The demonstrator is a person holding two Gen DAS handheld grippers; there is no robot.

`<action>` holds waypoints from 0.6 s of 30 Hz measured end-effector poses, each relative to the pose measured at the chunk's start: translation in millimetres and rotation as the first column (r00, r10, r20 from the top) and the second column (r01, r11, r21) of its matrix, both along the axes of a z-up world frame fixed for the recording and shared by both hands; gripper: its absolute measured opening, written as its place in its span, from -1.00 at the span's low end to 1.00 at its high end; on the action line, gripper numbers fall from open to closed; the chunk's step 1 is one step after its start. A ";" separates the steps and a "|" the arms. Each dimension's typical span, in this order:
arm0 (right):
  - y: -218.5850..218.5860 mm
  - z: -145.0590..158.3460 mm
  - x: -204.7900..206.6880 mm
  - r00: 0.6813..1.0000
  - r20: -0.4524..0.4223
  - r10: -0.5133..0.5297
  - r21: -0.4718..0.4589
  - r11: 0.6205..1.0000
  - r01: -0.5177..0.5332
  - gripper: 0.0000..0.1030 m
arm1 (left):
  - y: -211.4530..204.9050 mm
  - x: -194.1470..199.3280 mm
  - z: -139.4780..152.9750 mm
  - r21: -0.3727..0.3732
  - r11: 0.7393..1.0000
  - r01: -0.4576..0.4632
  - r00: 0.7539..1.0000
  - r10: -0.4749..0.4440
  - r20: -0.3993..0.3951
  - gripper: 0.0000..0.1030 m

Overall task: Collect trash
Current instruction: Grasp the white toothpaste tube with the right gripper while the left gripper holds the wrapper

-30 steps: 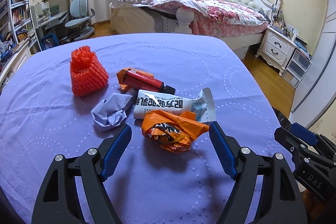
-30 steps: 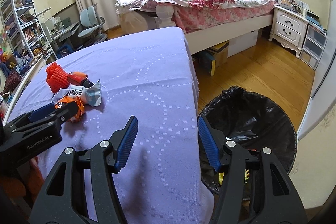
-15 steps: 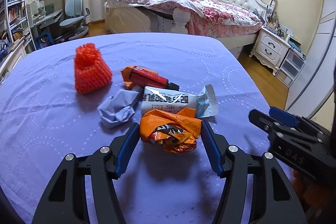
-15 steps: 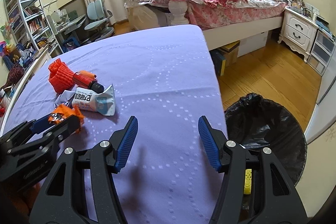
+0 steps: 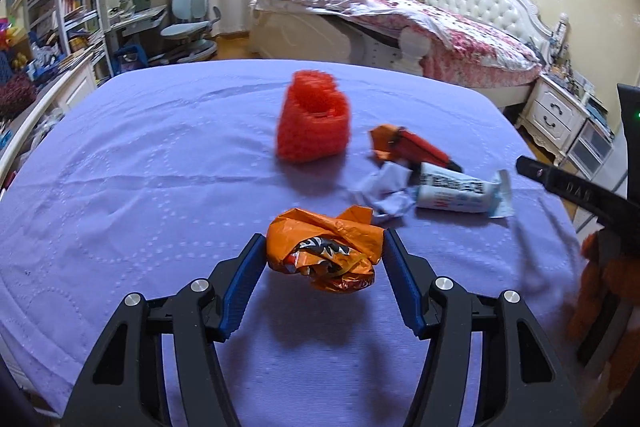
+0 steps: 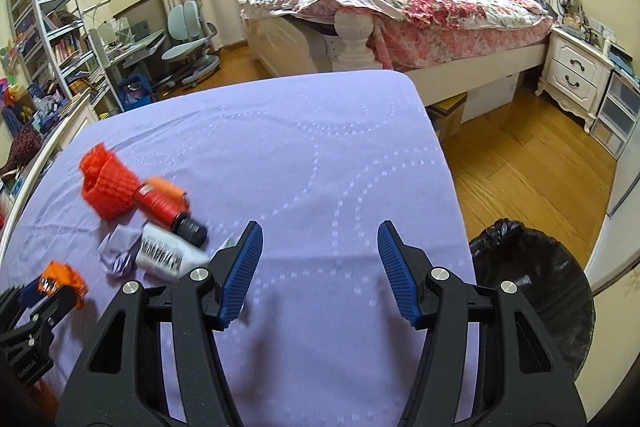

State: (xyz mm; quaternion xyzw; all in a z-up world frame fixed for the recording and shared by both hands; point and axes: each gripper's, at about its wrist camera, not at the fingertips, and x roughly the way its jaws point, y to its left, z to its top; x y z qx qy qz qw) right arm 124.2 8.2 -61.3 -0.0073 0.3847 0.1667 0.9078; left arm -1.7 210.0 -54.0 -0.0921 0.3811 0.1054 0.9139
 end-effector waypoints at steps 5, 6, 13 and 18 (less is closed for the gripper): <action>6.8 -4.7 16.7 0.999 -0.042 0.007 -0.027 1.000 -0.008 0.14 | 13.1 2.8 -3.2 0.031 0.999 -0.031 0.999 0.031 -0.013 0.17; 8.1 -6.2 15.7 0.998 -0.053 0.015 -0.030 0.999 -0.017 0.14 | 15.5 3.0 -3.5 0.040 0.999 -0.036 0.999 0.037 -0.012 0.17; 13.1 -13.3 -13.2 0.995 -0.080 0.059 -0.053 0.997 -0.064 0.23 | 29.0 -0.3 -8.1 0.016 0.998 -0.057 0.998 0.058 -0.020 0.17; 19.7 -15.2 -35.2 0.990 -0.092 0.103 -0.049 0.993 -0.108 0.25 | 32.7 0.5 -7.4 0.012 0.998 -0.069 0.998 0.069 -0.014 0.17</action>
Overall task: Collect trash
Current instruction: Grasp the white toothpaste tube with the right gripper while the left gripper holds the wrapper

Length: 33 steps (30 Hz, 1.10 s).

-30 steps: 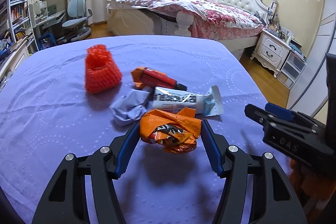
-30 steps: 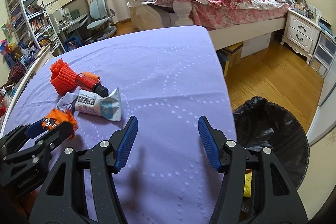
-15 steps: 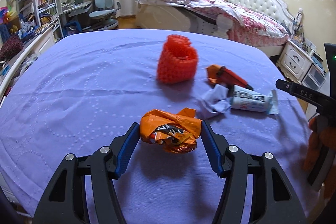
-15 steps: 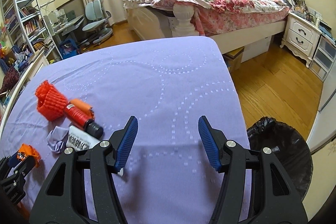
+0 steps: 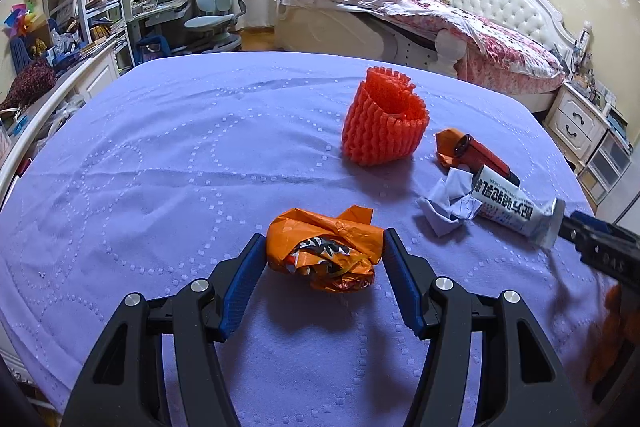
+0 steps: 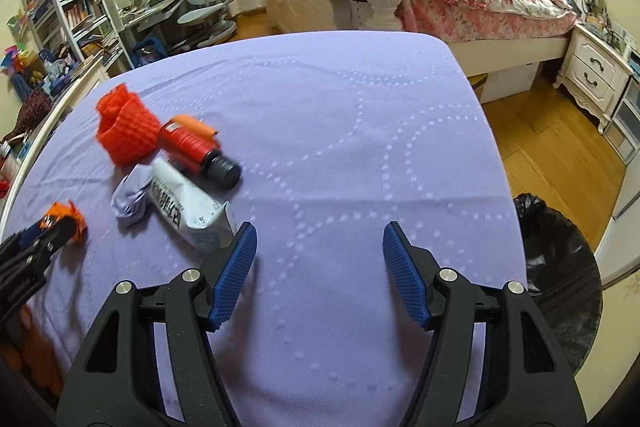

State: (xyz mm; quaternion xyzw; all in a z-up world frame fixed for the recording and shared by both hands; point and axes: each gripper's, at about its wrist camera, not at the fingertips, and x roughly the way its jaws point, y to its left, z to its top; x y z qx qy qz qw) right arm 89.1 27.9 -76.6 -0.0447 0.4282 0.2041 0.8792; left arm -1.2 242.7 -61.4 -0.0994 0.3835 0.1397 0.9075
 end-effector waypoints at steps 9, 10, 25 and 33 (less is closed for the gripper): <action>9.7 -0.7 -22.0 0.999 0.009 0.042 -0.016 0.999 -0.042 0.30 | 10.9 -3.9 1.2 0.006 1.000 -0.025 1.000 0.025 0.006 0.17; 8.1 0.4 -21.2 0.999 0.011 0.030 -0.006 1.000 -0.030 0.30 | 12.9 -5.1 1.5 0.008 1.000 -0.030 1.000 0.029 0.008 0.17; 15.0 28.1 -7.8 0.997 0.071 0.030 0.059 0.998 -0.035 0.30 | 27.9 -9.6 3.8 0.012 0.997 -0.076 0.997 0.075 0.019 0.17; 40.5 27.0 -9.2 0.992 0.053 0.115 0.026 0.993 -0.117 0.30 | 35.4 -10.6 3.5 0.003 0.996 -0.092 0.996 0.092 0.020 0.17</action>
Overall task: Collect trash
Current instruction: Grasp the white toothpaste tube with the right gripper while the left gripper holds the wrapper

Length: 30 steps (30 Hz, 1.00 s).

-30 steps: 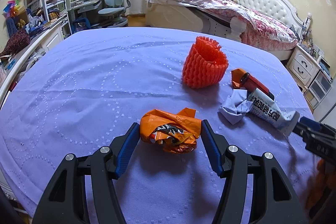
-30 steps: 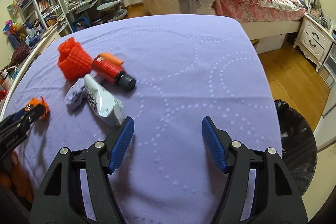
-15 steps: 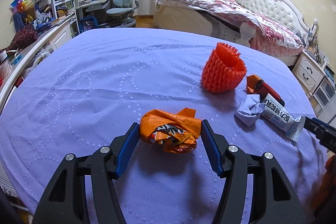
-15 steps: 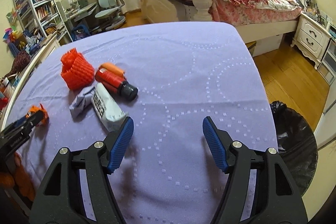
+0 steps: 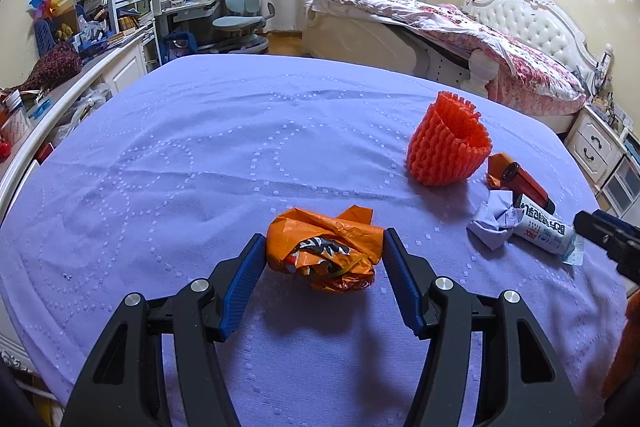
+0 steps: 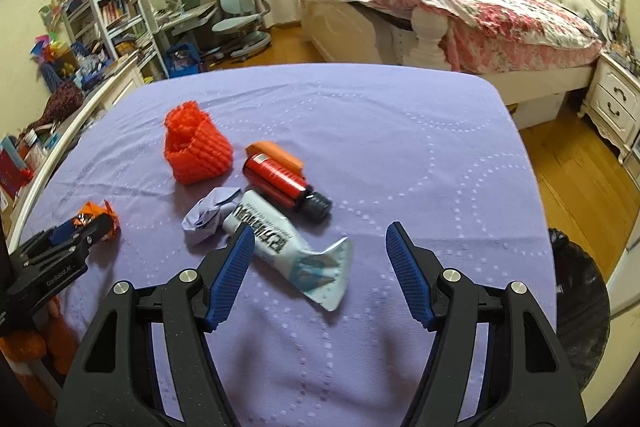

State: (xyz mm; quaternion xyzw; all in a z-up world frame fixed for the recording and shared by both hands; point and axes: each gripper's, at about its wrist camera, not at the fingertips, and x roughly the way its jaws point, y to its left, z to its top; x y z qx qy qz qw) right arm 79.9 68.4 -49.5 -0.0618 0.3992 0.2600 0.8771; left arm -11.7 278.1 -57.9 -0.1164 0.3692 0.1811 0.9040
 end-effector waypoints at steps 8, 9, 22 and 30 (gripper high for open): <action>23.4 -14.4 3.0 0.997 -0.029 0.065 -0.066 0.996 -0.067 0.30 | 0.1 0.2 -0.3 -0.006 1.000 0.001 1.000 -0.001 0.003 0.17; 24.9 -16.2 3.6 0.997 -0.040 0.068 -0.070 0.995 -0.071 0.30 | 1.1 0.2 -0.4 -0.010 1.000 0.000 1.000 0.000 0.004 0.17; 35.7 -23.7 -17.4 0.994 -0.031 0.105 -0.127 0.986 -0.108 0.30 | 4.7 1.3 -0.3 -0.026 1.000 -0.008 1.000 0.008 0.008 0.17; 43.8 -29.2 -12.8 0.993 -0.012 0.117 -0.152 0.981 -0.117 -0.12 | 3.8 0.3 -0.5 -0.023 1.000 -0.006 1.000 0.006 0.010 0.17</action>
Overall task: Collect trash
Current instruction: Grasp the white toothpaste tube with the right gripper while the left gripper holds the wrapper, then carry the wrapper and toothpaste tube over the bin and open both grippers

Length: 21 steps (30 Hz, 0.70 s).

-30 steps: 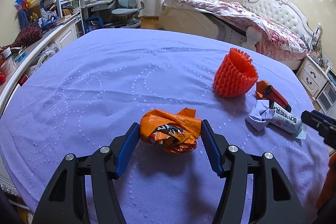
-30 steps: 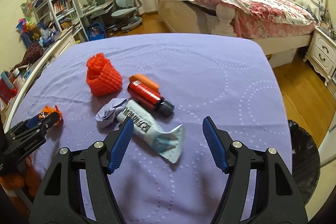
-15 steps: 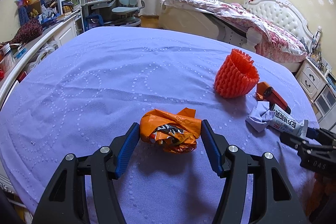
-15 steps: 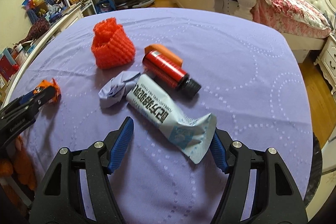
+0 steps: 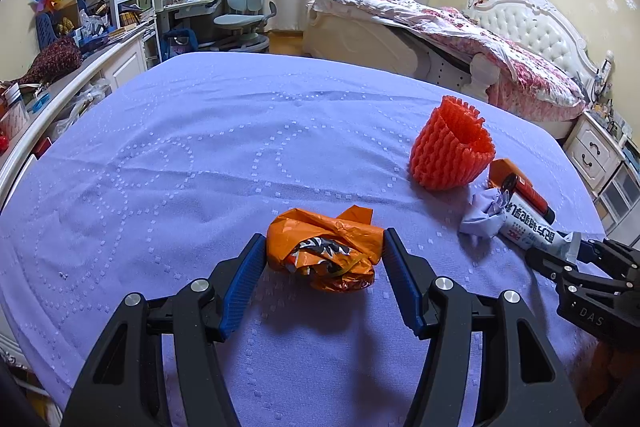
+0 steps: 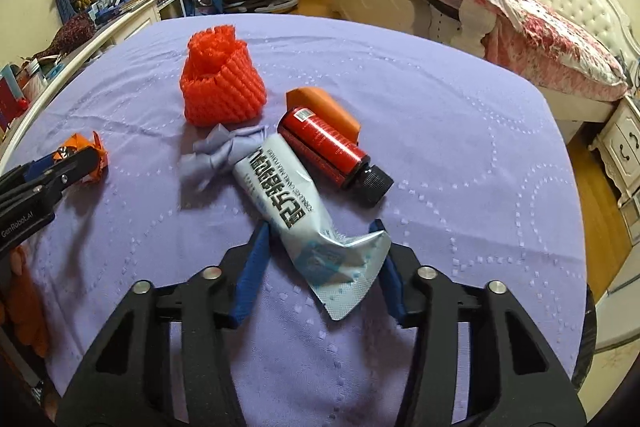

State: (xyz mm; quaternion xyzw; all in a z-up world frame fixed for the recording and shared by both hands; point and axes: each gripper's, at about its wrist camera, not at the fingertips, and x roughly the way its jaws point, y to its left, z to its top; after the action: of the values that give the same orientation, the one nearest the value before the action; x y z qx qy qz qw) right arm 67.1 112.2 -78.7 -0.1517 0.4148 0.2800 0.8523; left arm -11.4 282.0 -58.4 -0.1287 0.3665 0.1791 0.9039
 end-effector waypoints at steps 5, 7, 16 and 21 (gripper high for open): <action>-6.6 1.6 -4.9 1.000 -0.002 -0.001 0.018 1.000 0.001 -0.16 | -1.9 0.0 0.9 0.004 1.000 0.003 1.000 -0.003 0.002 0.17; -8.9 2.5 -8.0 1.000 0.003 -0.006 0.026 1.000 0.006 -0.17 | -3.1 -0.6 1.7 0.007 1.000 0.005 1.000 -0.005 0.004 0.17; -29.1 8.5 -20.1 0.999 0.000 -0.047 0.075 0.996 0.047 -0.18 | -7.7 -4.4 4.2 0.008 1.000 0.016 0.999 -0.017 0.028 0.17; -46.7 12.2 -23.2 0.997 0.004 -0.081 0.095 0.992 0.080 -0.17 | -13.2 -7.8 5.2 0.003 0.999 0.035 0.999 -0.035 0.038 0.16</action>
State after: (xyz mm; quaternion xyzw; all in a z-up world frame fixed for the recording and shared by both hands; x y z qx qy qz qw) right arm 43.9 65.5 -66.5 -0.0954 0.4035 0.2640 0.8709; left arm -19.2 268.8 -53.2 -0.1247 0.3511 0.1611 0.9139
